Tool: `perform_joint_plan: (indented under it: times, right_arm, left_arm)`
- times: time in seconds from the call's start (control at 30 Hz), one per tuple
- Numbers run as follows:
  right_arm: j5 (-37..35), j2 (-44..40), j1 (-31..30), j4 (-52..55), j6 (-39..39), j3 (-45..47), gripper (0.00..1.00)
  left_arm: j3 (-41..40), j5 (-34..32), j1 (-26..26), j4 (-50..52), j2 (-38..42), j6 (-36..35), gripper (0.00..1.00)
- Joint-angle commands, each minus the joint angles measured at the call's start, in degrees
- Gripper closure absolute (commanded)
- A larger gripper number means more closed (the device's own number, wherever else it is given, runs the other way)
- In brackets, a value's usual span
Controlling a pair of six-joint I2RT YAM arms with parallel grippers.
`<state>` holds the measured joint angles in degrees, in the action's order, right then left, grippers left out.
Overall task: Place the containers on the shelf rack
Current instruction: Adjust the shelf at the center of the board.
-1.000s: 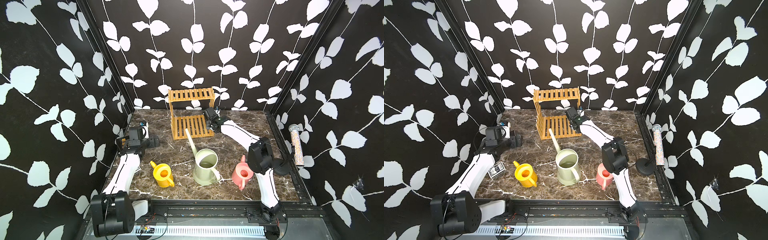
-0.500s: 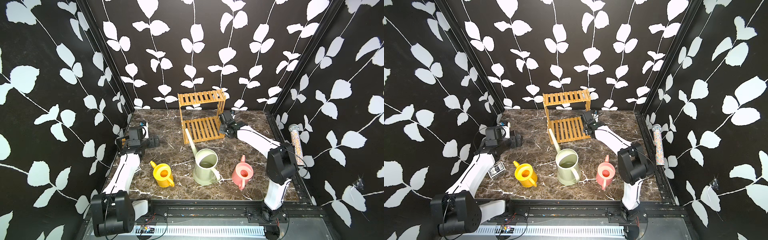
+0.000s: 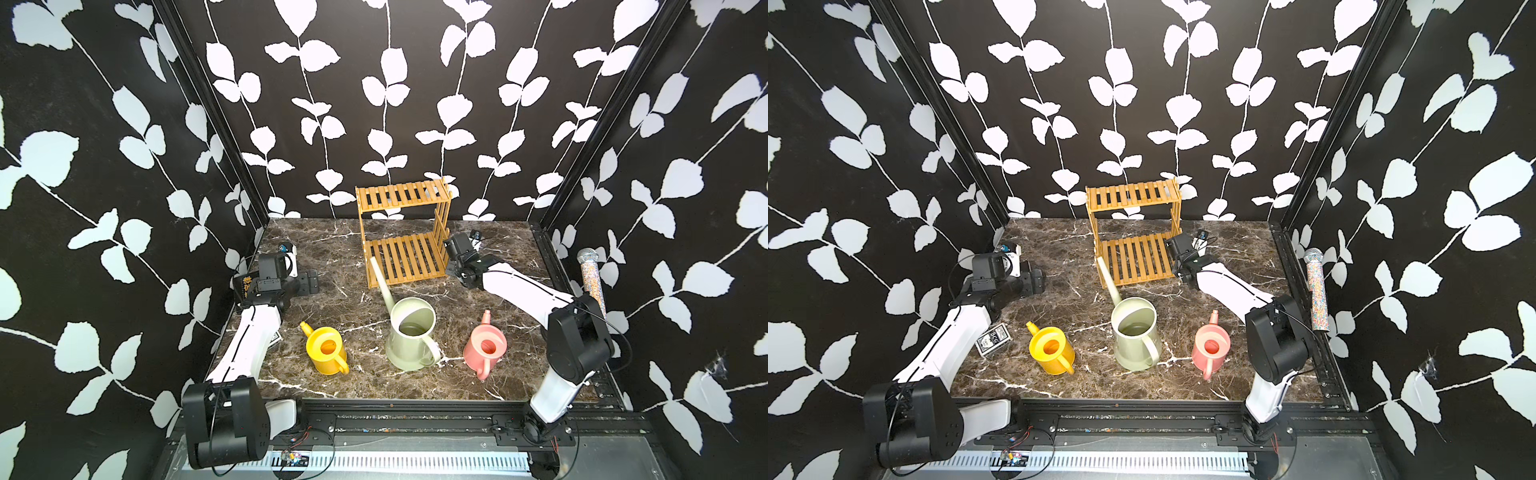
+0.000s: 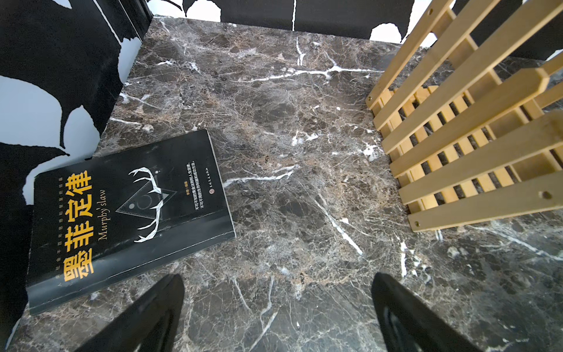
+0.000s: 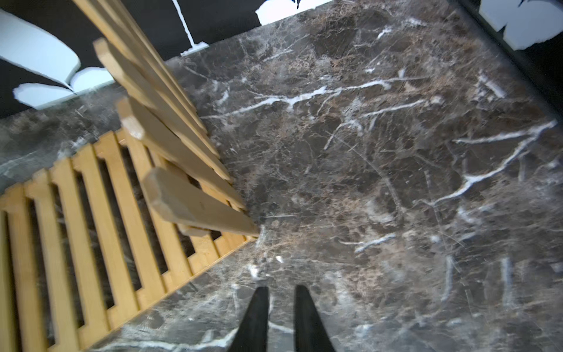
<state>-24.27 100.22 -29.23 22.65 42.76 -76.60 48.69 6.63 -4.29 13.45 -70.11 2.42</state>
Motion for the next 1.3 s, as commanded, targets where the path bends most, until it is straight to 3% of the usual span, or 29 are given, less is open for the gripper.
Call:
perform_joint_plan:
  times: [0.0, 0.17, 0.33, 0.53, 0.67, 0.77, 0.97, 1.07, 1.27]
  right_arm:
    - [5.33, -1.37, 0.29, -1.80, -8.07, -3.74, 0.54]
    - [6.09, -0.67, 1.69, 3.68, -14.84, -8.52, 0.32]
    - [11.81, 2.69, 5.30, 5.49, -16.13, -12.47, 0.27]
    - [18.12, 11.55, 6.67, 10.81, -21.56, -23.33, 0.27]
    - [19.23, 15.06, 6.81, 12.30, -22.47, -27.48, 0.34]
    - [18.40, 15.34, 6.83, 12.06, -21.93, -27.90, 0.45]
    - [15.40, 13.41, 6.95, 12.28, -19.25, -25.92, 0.87]
    - [14.39, 11.18, 6.92, 11.42, -18.21, -23.07, 0.92]
    - [14.06, 5.92, 6.92, 9.70, -17.33, -17.24, 0.92]
  left_arm:
    - [1.07, 0.48, -0.37, -0.12, 0.15, 0.48, 0.01]
    - [1.01, 0.11, -0.35, -0.10, 0.21, 0.27, 0.02]
    - [1.06, 0.37, -0.37, 0.14, 0.45, 0.39, 0.01]
    - [1.18, 0.12, -0.37, 0.30, 0.55, 0.31, 0.01]
    - [1.04, 0.14, -0.41, 0.26, 0.50, 0.31, 0.01]
    - [1.03, 0.14, -0.46, 0.26, 0.49, 0.33, 0.02]
    - [0.88, 0.31, -0.51, 0.01, 0.47, 0.34, 0.02]
    - [0.67, 0.31, -0.47, -0.17, 0.48, 0.44, 0.01]
    - [0.57, 0.48, -0.52, -0.28, 0.51, 0.55, 0.02]
